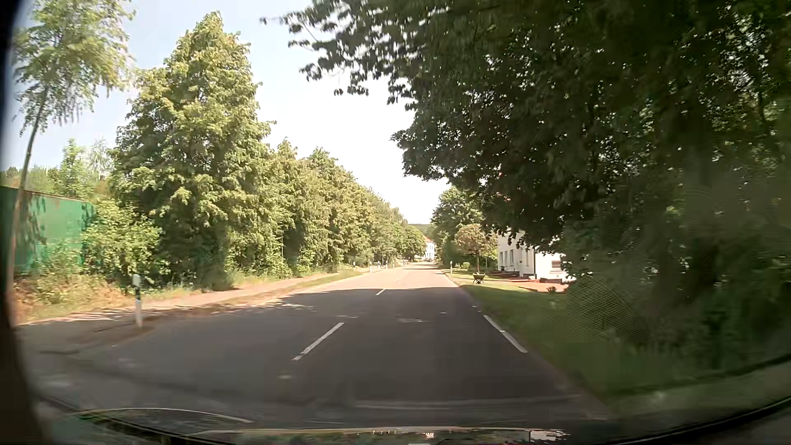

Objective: Follow the waypoints while adhering to traffic rules and regulations

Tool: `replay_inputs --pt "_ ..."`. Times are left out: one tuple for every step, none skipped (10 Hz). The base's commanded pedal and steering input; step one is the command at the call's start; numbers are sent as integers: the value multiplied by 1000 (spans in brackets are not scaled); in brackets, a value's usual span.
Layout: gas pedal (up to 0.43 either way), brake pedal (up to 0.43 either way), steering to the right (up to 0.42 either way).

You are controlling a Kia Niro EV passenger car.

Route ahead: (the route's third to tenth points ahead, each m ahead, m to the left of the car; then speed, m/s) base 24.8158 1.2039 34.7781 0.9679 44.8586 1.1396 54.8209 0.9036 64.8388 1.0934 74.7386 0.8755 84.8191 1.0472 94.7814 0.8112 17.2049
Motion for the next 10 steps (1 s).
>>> replay_inputs --pt "220 0 -1" --pt "220 0 -1" --pt "220 0 -1" --pt "220 0 -1" --pt "220 0 -1" --pt "220 0 -1" --pt "220 0 0" --pt "209 0 0" --pt "197 0 0" --pt "189 0 0"
